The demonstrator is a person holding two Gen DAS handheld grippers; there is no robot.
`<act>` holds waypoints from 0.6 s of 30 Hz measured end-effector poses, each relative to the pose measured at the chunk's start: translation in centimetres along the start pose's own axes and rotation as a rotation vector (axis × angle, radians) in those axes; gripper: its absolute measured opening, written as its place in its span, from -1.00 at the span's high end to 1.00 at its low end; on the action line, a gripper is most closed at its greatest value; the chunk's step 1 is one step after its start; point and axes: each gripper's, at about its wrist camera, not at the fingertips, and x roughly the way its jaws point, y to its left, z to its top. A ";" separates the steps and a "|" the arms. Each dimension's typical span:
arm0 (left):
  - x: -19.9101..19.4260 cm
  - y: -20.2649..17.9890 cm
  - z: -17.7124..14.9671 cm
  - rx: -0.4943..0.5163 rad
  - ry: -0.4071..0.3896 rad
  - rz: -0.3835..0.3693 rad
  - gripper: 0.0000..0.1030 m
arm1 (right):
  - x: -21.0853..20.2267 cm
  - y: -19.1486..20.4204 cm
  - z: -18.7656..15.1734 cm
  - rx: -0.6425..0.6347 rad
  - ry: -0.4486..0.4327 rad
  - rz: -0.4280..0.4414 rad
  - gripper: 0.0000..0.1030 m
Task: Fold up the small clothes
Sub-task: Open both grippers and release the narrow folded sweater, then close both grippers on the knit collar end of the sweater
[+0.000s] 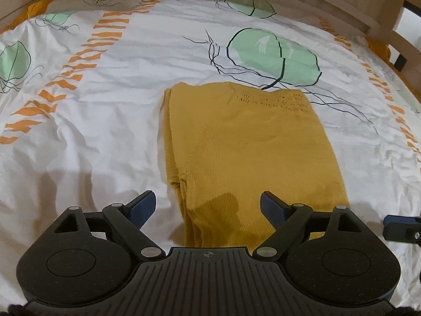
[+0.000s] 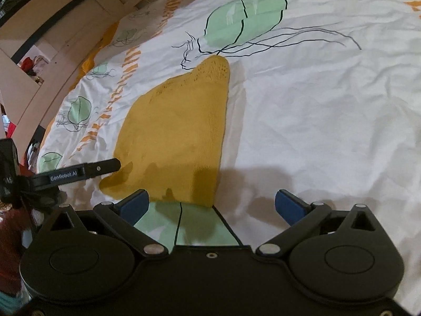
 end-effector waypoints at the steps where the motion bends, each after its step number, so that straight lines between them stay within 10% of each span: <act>1: 0.2 0.1 0.0 -0.003 0.001 -0.002 -0.68 | 0.3 0.0 0.3 0.006 0.001 0.001 -0.99; 18: 3.2 3.0 -1.1 -0.124 0.032 -0.085 -0.74 | 5.7 0.8 5.6 0.075 -0.052 0.090 -0.99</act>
